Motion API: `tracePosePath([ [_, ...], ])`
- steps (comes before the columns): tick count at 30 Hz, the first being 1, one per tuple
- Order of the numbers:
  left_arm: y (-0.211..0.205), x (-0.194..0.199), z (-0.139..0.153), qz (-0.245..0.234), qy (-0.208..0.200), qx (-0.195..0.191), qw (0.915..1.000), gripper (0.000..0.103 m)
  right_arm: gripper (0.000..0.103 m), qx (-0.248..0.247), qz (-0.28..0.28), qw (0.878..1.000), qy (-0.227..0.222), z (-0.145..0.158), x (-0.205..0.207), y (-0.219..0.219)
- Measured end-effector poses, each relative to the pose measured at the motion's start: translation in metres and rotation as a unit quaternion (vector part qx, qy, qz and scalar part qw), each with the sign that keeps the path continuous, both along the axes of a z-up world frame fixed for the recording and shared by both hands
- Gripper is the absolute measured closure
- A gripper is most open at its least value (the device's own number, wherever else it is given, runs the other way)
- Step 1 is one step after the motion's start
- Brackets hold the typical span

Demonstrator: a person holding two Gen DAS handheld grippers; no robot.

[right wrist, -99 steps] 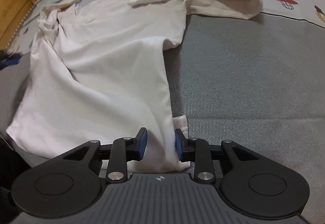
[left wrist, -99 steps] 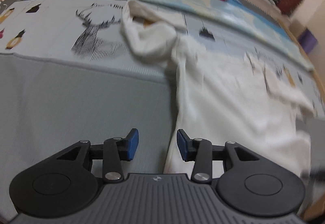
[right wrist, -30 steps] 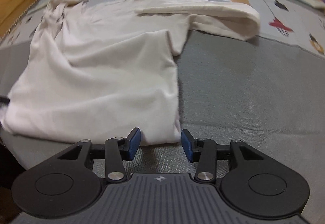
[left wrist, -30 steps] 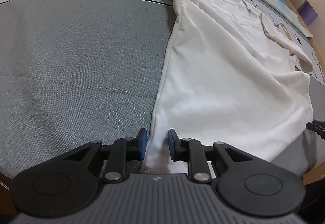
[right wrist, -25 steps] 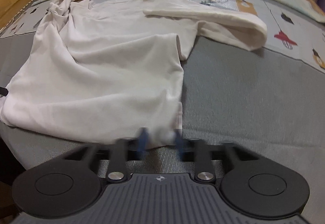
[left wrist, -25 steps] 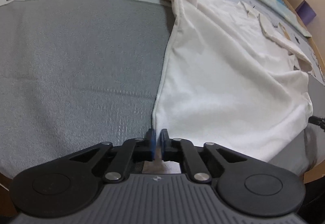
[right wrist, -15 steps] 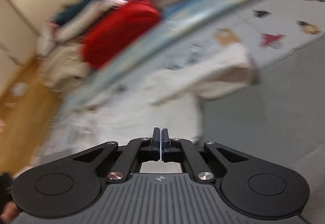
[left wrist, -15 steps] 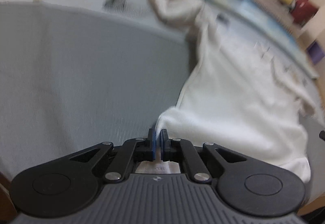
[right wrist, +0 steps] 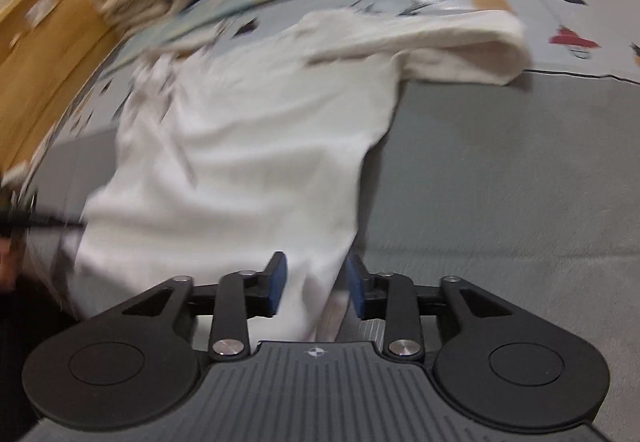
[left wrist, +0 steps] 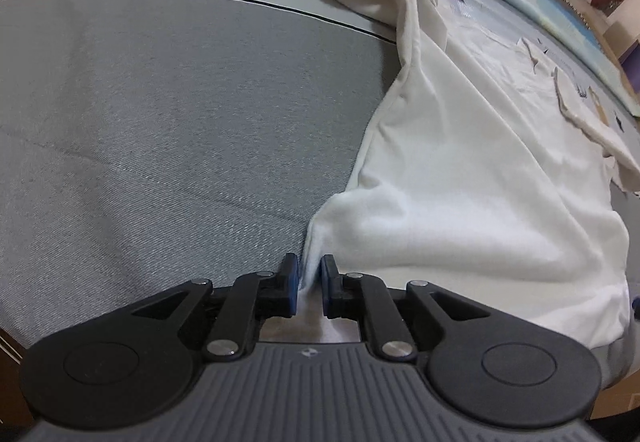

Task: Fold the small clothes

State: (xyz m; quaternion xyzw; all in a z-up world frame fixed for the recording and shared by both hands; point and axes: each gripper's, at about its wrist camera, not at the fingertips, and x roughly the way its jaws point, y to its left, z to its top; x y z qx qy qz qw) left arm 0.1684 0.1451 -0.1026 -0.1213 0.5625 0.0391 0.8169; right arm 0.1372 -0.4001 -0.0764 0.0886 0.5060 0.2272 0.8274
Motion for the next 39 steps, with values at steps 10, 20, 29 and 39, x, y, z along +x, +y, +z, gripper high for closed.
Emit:
tracePosePath([
  [10,-0.009,0.002,0.0,-0.005,-0.002,0.014,0.9999,0.092,0.057,-0.113,0.123,0.986,-0.02,-0.018,-0.028,0.044],
  [20,0.002,0.004,0.013,0.005,-0.047,-0.027,0.9985,0.097,0.095,0.125,0.067,0.987,-0.072,0.031,0.004,0.012],
  [29,0.001,0.007,-0.004,-0.011,-0.008,-0.004,0.9999,0.097,0.095,0.015,-0.1,0.995,0.005,-0.01,0.066,0.004],
  [39,0.005,0.003,-0.001,-0.01,-0.004,-0.024,0.9997,0.093,0.055,0.056,-0.099,0.991,0.064,-0.022,0.056,-0.003],
])
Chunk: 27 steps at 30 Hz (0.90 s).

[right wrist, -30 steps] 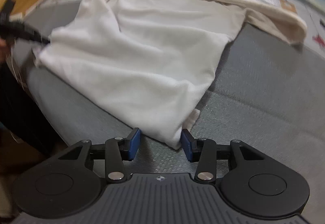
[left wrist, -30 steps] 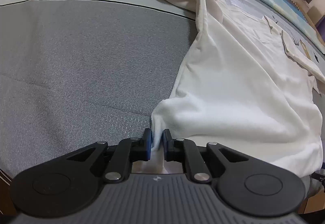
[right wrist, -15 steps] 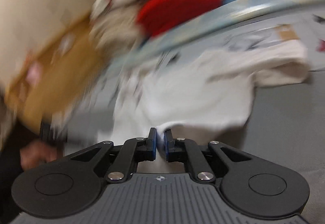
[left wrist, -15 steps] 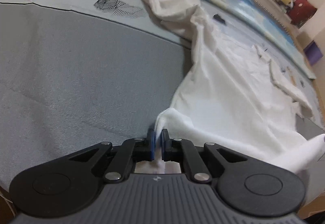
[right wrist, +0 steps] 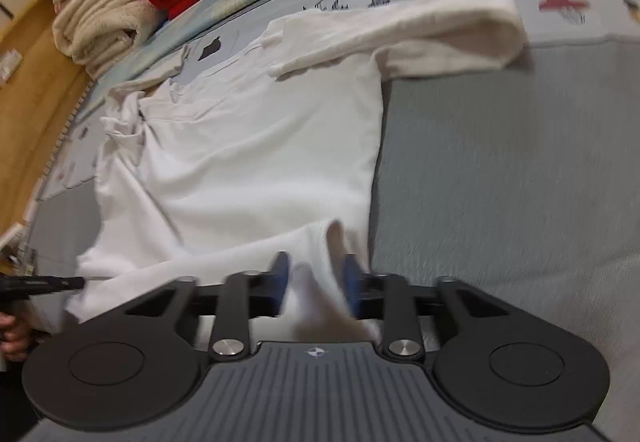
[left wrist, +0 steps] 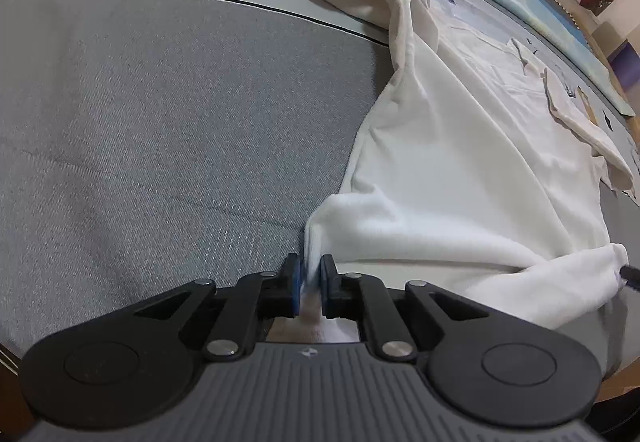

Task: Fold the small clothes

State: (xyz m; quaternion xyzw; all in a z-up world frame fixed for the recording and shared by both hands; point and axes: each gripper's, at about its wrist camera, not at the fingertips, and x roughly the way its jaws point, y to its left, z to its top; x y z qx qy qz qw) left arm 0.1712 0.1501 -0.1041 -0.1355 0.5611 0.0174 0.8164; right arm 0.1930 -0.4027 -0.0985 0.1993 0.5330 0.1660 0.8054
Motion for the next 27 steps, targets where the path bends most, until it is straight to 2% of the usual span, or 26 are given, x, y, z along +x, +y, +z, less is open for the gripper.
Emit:
tracePosePath([
  [6,-0.004,-0.006,0.0,-0.013,0.003,0.003,0.9999,0.093,0.055,-0.072,0.062,0.995,-0.011,-0.001,-0.019,0.021],
  [8,-0.004,-0.008,0.002,-0.014,0.003,0.005,0.9999,0.094,0.062,-0.088,0.078,0.993,-0.019,0.001,-0.022,0.024],
  [9,-0.003,-0.009,0.003,-0.013,0.002,0.007,0.9999,0.095,0.079,-0.088,0.085,0.992,-0.024,0.005,-0.023,0.025],
  [10,-0.004,-0.009,0.007,-0.013,0.0,0.01,0.9999,0.096,0.091,-0.082,0.088,0.992,-0.027,0.009,-0.024,0.024],
  [15,-0.003,-0.019,0.036,-0.024,-0.033,0.009,0.9991,0.098,0.093,-0.02,0.062,0.996,-0.059,0.043,-0.032,0.007],
  [18,0.001,-0.031,0.044,-0.026,-0.031,0.016,0.9991,0.098,0.094,0.023,0.047,0.996,-0.076,0.06,-0.041,-0.008],
  [21,-0.003,-0.038,0.043,-0.04,-0.003,0.033,0.9986,0.098,0.094,0.03,0.046,0.997,-0.055,0.06,-0.052,-0.019],
  [24,-0.011,-0.04,0.032,-0.069,0.036,0.057,0.9953,0.098,0.095,-0.025,0.062,0.998,0.007,0.04,-0.062,-0.021],
  [27,-0.021,-0.038,0.016,-0.1,0.064,0.094,0.9884,0.098,0.095,-0.085,0.098,0.99,0.059,0.019,-0.071,-0.012],
])
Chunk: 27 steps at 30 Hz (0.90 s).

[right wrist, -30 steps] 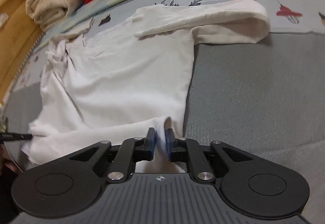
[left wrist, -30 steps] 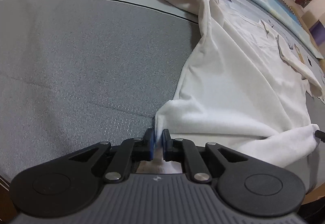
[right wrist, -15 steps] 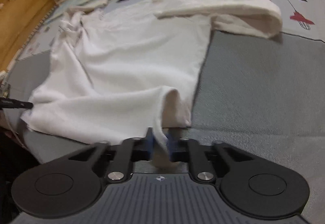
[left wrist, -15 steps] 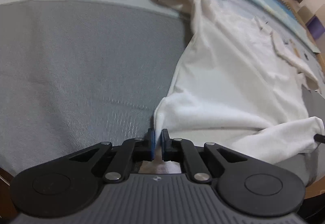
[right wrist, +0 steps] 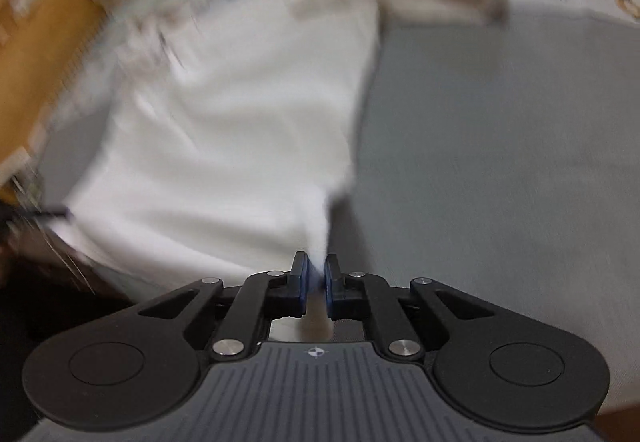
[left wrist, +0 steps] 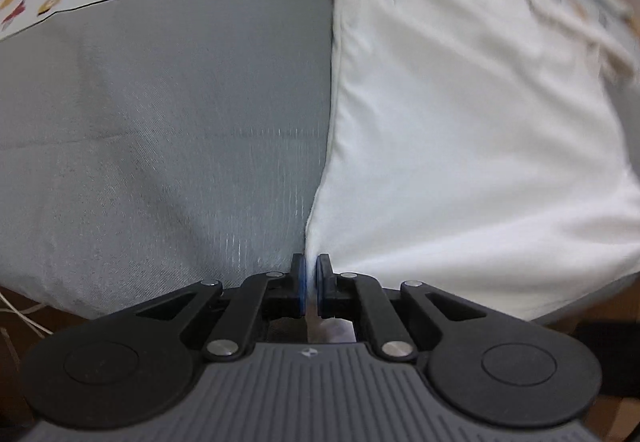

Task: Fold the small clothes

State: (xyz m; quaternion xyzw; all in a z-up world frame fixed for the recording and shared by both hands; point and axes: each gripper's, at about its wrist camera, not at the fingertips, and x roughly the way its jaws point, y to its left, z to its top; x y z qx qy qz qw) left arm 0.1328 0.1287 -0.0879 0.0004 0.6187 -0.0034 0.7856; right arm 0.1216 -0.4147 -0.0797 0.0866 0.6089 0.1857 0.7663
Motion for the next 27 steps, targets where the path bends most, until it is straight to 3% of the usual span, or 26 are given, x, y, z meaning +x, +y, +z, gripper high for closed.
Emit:
tracePosePath([
  [3,0.002,0.005,-0.001,0.007,-0.001,0.007,1.0,0.098,0.095,-0.026,0.042,0.999,0.009,-0.006,-0.006,0.014],
  [7,0.005,0.007,0.001,0.017,-0.015,-0.007,0.9997,0.098,0.096,-0.024,0.038,0.999,0.004,-0.002,-0.002,0.013],
  [9,0.008,0.008,0.008,0.033,-0.034,-0.03,0.9984,0.098,0.097,-0.027,0.023,0.999,-0.006,-0.001,-0.001,0.011],
  [11,0.015,0.009,0.015,0.057,-0.044,-0.048,0.9962,0.098,0.097,0.001,-0.007,0.999,-0.032,0.007,0.001,0.001],
  [14,0.019,0.01,0.011,0.075,-0.027,-0.044,0.9959,0.096,0.097,0.005,-0.036,0.998,-0.043,0.009,0.007,-0.008],
  [17,0.025,0.008,0.006,0.078,0.0,-0.067,0.9947,0.082,0.092,-0.019,-0.014,1.0,-0.012,-0.002,0.008,0.0],
  [19,0.021,0.005,0.002,0.066,0.012,-0.082,0.9944,0.065,0.087,-0.027,0.006,1.0,-0.008,-0.005,0.006,0.007],
  [21,0.011,0.001,-0.004,0.042,0.027,-0.079,0.9957,0.064,0.081,-0.029,0.012,1.0,-0.005,-0.005,0.004,0.006],
  [24,-0.005,0.001,-0.01,-0.001,0.038,-0.051,0.998,0.07,0.081,-0.034,0.019,0.999,0.007,-0.011,0.007,0.013],
  [25,-0.008,0.002,-0.01,-0.01,0.034,-0.045,0.9984,0.088,0.081,-0.039,0.028,0.999,0.01,-0.014,0.006,0.018],
  [26,-0.009,0.003,-0.008,-0.017,0.028,-0.05,0.9982,0.098,0.081,-0.041,0.038,0.998,0.012,-0.015,0.003,0.023],
  [27,-0.008,0.004,-0.003,-0.015,0.014,-0.059,0.9981,0.098,0.082,-0.043,0.05,0.998,0.011,-0.014,0.003,0.026],
])
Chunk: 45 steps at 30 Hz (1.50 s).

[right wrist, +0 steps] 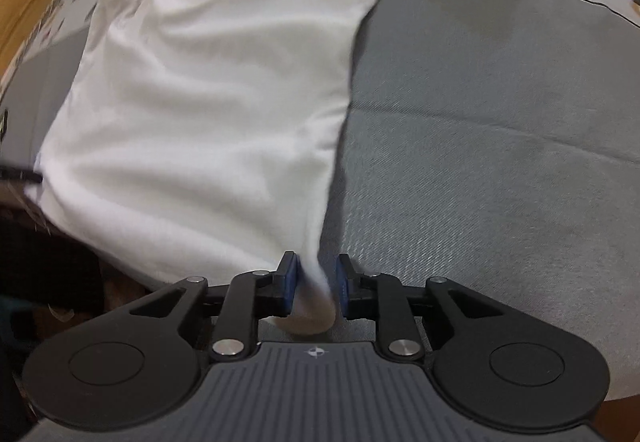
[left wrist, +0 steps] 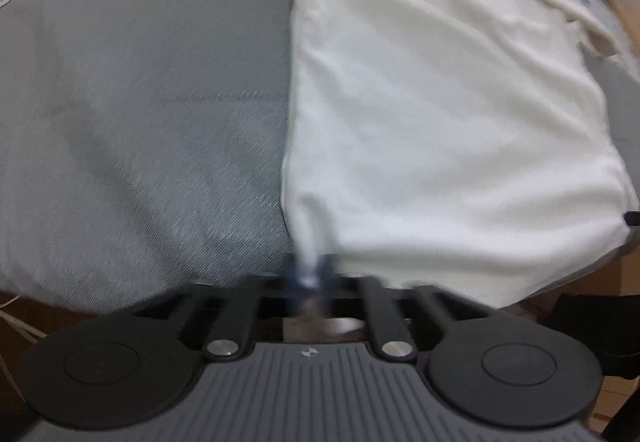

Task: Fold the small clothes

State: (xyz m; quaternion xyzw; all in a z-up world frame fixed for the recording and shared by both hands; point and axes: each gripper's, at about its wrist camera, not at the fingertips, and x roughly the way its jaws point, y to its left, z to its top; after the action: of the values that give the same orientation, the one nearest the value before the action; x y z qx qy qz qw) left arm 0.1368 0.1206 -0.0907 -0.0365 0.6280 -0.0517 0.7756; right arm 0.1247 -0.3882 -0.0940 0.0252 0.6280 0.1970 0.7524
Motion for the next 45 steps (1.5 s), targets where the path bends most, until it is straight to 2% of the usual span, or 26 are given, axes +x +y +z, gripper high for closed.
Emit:
tracePosePath([
  [1,0.004,0.001,0.01,0.009,-0.029,-0.008,0.9995,0.098,0.093,0.006,0.002,1.0,-0.009,0.004,0.0,0.0],
  [2,0.012,0.002,0.025,0.028,-0.068,-0.027,0.997,0.099,0.094,0.022,-0.009,0.999,-0.024,0.013,0.0,-0.004],
  [4,0.029,0.004,0.044,0.067,-0.11,-0.071,0.9891,0.099,0.096,0.093,-0.082,0.989,-0.075,0.038,0.007,-0.029],
  [5,0.033,0.006,0.042,0.074,-0.102,-0.054,0.9906,0.099,0.096,0.134,-0.122,0.979,-0.095,0.048,0.008,-0.044],
  [6,0.034,0.007,0.033,0.073,-0.083,-0.024,0.9936,0.099,0.097,0.149,-0.148,0.972,-0.104,0.052,0.01,-0.055],
  [8,0.029,0.009,0.015,0.06,-0.041,0.011,0.9973,0.101,0.097,0.103,-0.147,0.981,-0.078,0.04,0.011,-0.054],
  [10,0.026,0.009,0.014,0.043,-0.042,0.027,0.9978,0.101,0.097,0.049,-0.114,0.991,-0.047,0.024,0.01,-0.038],
  [13,0.03,0.007,0.021,0.049,-0.049,0.015,0.9975,0.101,0.097,0.04,-0.096,0.994,-0.041,0.019,0.009,-0.029],
  [17,0.031,-0.008,0.034,0.047,-0.054,-0.014,0.9973,0.102,0.097,0.102,-0.11,0.988,-0.043,0.036,0.004,-0.047],
  [19,0.03,-0.018,0.044,0.054,-0.065,-0.042,0.9956,0.102,0.097,0.143,-0.111,0.982,-0.061,0.048,0.001,-0.049],
  [21,0.034,-0.017,0.051,0.063,-0.072,-0.073,0.9928,0.102,0.097,0.192,-0.127,0.97,-0.078,0.058,-0.002,-0.062],
  [24,0.038,-0.017,0.058,0.071,-0.076,-0.082,0.9913,0.102,0.097,0.23,-0.149,0.957,-0.092,0.066,-0.004,-0.078],
  [26,0.032,-0.012,0.049,0.06,-0.055,-0.046,0.9957,0.102,0.097,0.202,-0.15,0.965,-0.08,0.061,-0.001,-0.079],
  [29,0.016,-0.006,0.029,0.028,-0.024,0.041,0.9985,0.103,0.097,0.09,-0.115,0.989,-0.02,0.033,0.002,-0.059],
  [31,0.014,-0.005,0.027,0.032,-0.022,0.055,0.9977,0.102,0.097,0.012,-0.08,0.997,-0.01,0.02,0.003,-0.041],
  [32,0.014,-0.005,0.031,0.039,-0.032,0.056,0.9971,0.102,0.097,-0.003,-0.078,0.997,-0.013,0.019,0.004,-0.039],
  [35,0.007,-0.007,0.048,0.035,-0.092,0.033,0.9946,0.1,0.093,0.008,-0.093,0.994,-0.055,0.032,0.007,-0.039],
  [38,-0.014,-0.008,0.05,-0.006,-0.106,0.002,0.9943,0.098,0.088,0.029,-0.094,0.992,-0.076,0.039,0.007,-0.039],
  [40,-0.029,-0.009,0.042,-0.032,-0.092,0.0,0.9952,0.097,0.075,0.024,-0.091,0.993,-0.067,0.036,0.007,-0.035],
  [42,-0.04,-0.01,0.031,-0.054,-0.065,0.013,0.9963,0.091,0.074,0.004,-0.082,0.995,-0.055,0.03,0.008,-0.03],
  [44,-0.045,-0.013,0.017,-0.064,-0.039,0.042,0.9963,0.078,0.074,-0.01,-0.07,0.997,-0.041,0.022,0.008,-0.026],
  [45,-0.046,-0.014,0.012,-0.062,-0.029,0.055,0.9961,0.068,0.074,-0.019,-0.061,0.997,-0.037,0.019,0.007,-0.024],
])
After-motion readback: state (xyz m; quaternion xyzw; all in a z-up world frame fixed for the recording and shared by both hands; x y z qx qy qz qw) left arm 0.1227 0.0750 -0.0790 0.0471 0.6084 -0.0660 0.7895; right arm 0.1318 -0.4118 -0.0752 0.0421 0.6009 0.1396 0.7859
